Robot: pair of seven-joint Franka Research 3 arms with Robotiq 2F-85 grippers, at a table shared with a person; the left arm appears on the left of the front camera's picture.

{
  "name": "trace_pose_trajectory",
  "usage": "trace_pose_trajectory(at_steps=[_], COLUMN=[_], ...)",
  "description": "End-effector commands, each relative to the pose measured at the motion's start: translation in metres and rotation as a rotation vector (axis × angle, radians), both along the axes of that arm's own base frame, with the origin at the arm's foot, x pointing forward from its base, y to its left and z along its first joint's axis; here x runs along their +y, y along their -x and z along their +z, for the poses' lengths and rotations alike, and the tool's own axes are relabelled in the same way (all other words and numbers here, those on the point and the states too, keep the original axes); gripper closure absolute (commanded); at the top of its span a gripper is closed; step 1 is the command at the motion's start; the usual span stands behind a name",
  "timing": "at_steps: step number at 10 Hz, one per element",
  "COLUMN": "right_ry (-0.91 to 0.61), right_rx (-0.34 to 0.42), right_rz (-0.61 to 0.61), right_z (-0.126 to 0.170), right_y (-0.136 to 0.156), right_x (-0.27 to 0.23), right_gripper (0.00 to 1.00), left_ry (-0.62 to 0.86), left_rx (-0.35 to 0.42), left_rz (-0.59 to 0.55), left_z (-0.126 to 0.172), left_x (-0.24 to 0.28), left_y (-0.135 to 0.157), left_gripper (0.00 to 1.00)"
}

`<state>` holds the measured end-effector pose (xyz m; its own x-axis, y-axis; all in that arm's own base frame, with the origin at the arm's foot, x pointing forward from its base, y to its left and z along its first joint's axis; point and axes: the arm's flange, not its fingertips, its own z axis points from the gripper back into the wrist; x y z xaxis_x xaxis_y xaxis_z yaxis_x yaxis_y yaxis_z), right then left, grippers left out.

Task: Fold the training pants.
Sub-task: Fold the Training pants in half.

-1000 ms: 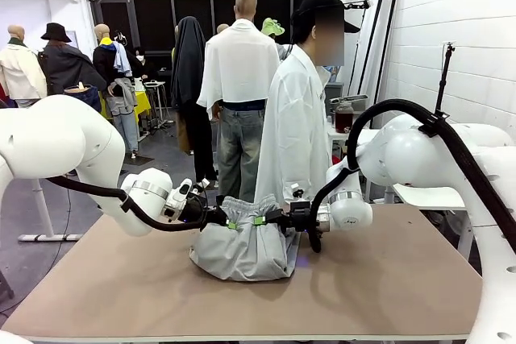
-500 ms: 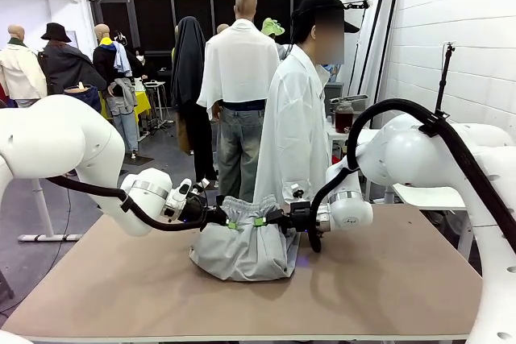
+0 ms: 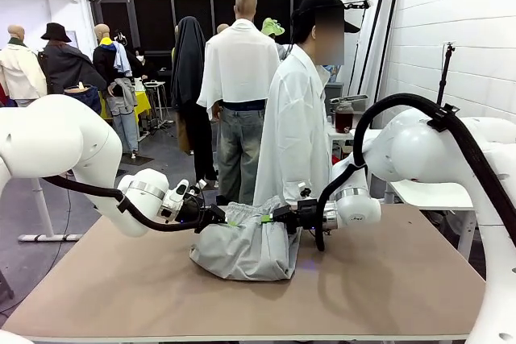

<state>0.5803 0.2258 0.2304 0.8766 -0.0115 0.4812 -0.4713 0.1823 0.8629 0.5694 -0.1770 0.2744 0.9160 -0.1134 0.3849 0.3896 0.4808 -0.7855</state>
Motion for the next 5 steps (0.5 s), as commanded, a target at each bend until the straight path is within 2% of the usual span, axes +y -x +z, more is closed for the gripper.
trace_pose_trajectory(at_steps=[1,5], right_ry=[0.008,0.098], right_rx=[0.015,0.018], right_rz=[-0.043,-0.104], right_z=[0.014,0.036], right_y=[0.007,0.009], right_x=[-0.012,-0.040], right_gripper=[0.00,0.00], left_ry=[-0.006,-0.027], left_rx=[0.040,0.017], left_rz=[0.001,0.052], left_z=[0.011,0.031], left_x=[0.008,0.033], left_y=[0.008,0.022], left_gripper=[0.00,0.00])
